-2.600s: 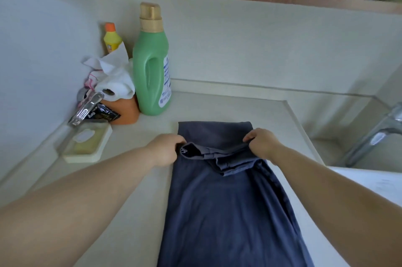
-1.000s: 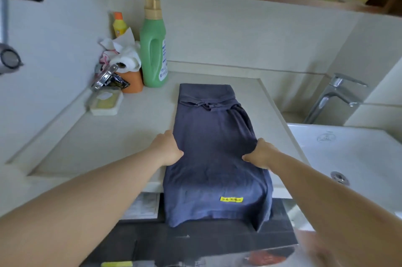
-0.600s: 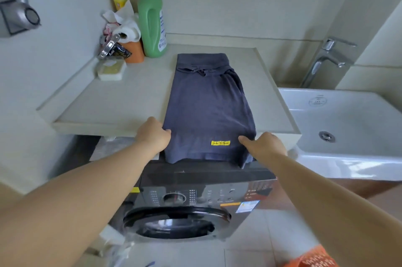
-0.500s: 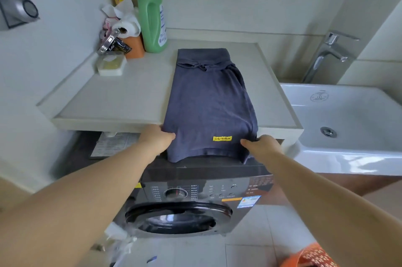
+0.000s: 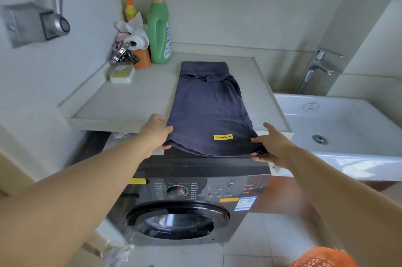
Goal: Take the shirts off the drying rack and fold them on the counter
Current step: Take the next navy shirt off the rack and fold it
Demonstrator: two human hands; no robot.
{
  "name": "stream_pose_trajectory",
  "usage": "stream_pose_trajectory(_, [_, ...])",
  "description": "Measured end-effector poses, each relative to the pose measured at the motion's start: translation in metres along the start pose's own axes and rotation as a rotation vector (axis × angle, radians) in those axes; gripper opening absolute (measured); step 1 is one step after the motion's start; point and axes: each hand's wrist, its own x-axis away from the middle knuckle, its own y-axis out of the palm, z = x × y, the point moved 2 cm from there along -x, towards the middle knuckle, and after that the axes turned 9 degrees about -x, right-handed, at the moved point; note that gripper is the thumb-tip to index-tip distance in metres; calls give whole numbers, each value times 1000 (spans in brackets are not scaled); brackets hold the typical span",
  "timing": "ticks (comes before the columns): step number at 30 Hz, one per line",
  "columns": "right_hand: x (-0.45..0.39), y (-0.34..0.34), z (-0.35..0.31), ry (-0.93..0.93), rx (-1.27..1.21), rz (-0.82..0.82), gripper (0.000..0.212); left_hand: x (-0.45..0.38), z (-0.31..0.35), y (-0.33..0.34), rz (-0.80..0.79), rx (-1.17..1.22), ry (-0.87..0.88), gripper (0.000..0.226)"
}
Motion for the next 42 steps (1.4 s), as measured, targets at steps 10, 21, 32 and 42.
stream_pose_trajectory(10, [-19, 15, -84, -41, -380, -88, 45, -38, 69, -23, -85, 213, 32, 28])
stream_pose_trajectory(21, [-139, 64, -123, -294, 401, 255, 30, -176, 82, 12, 165, -210, 114, 22])
stream_pose_trajectory(32, [-190, 58, -99, -162, 630, 382, 52, -208, 64, 35, 190, -566, 26, 39])
stream_pose_trajectory(42, [-112, 34, -81, 70, 601, -4, 10, -158, 33, 28, 261, -591, -45, 46])
